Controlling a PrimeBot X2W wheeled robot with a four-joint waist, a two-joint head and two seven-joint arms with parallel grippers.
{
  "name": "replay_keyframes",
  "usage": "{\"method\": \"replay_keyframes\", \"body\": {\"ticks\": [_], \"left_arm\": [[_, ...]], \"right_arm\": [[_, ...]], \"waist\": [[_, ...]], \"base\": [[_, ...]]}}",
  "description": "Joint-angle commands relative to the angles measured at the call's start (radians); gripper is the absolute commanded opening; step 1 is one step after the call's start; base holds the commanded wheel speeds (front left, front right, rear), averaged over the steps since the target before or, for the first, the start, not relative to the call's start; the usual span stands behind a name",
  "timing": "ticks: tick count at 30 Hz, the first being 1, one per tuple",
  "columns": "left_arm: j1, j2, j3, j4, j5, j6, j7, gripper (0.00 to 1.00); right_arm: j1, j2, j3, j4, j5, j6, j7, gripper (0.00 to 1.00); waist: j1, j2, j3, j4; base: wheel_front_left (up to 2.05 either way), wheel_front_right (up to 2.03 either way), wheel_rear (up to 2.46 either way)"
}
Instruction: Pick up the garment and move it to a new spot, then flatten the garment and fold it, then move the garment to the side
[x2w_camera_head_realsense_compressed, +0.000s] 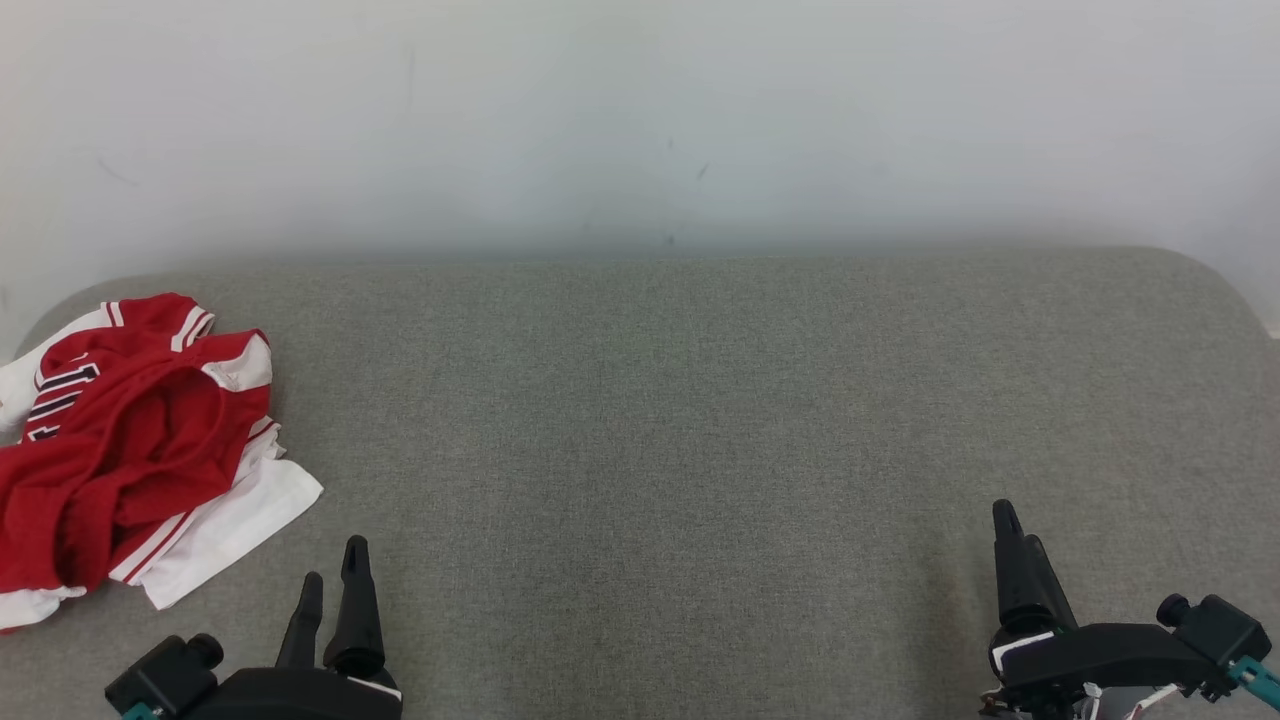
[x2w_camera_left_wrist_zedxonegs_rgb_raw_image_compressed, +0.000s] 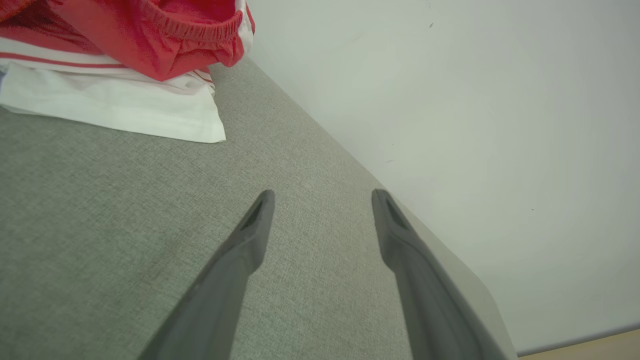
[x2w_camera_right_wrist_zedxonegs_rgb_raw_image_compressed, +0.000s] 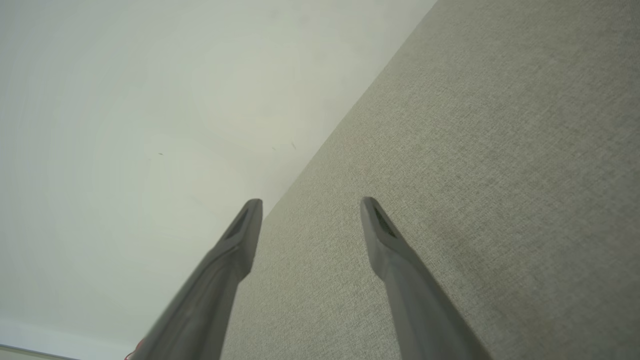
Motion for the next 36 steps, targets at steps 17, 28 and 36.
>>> {"method": "replay_keyframes", "body": {"ticks": [17,28,36], "left_arm": [[0.001,0.054,-0.065,0.009,0.284,0.049,-0.062,1.0],[-0.011,0.085,-0.093,-0.005,0.395,0.053,-0.09,1.0],[-0.009,0.099,-0.113,-0.021,0.475,0.064,-0.11,1.0]], "right_arm": [[-0.048,-0.007,0.023,0.023,-0.344,0.006,0.007,1.0],[-0.046,-0.008,0.032,0.021,-0.453,0.007,-0.001,1.0],[-0.046,-0.008,0.037,0.014,-0.54,0.007,-0.005,1.0]], "waist": [[-0.0001,-0.0001,0.003,0.004],[-0.0001,-0.0001,0.011,0.006],[-0.0001,-0.0001,0.017,0.006]], "base": [[0.0,0.0,0.0],[0.0,0.0,0.0],[0.0,0.0,0.0]]}}
